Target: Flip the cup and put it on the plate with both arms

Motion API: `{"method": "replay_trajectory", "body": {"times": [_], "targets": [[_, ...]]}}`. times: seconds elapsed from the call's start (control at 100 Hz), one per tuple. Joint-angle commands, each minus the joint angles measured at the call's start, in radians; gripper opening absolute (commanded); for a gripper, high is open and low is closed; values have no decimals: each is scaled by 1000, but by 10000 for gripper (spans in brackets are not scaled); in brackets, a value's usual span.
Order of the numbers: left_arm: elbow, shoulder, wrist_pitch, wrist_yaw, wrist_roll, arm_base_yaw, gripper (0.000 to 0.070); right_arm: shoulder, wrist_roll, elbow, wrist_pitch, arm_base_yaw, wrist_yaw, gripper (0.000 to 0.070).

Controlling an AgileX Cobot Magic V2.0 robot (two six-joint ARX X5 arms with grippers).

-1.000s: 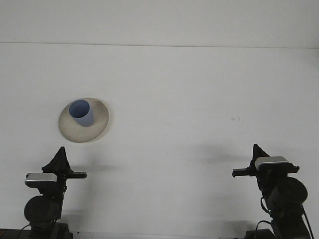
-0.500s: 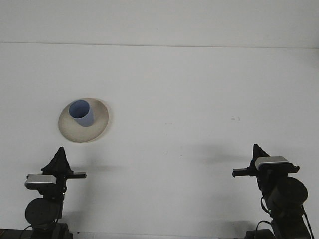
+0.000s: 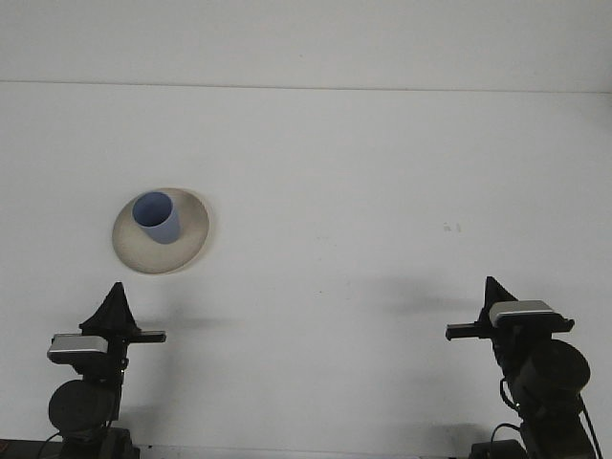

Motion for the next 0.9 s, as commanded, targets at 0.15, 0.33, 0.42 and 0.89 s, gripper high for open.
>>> {"method": "replay_trajectory", "body": {"times": [0.15,0.33,0.42,0.89], "targets": [[-20,-1,15,2,-5,1,11,0,6,6,10,2,0,0],[-20,-1,15,2,-5,1,11,0,6,6,13,2,-1,0],[-20,-1,15,2,-5,1,11,-5,6,3,15,2,5,0],[-20,-1,15,2,-5,1,11,-250,6,-238,245,-59,3,0]]}}
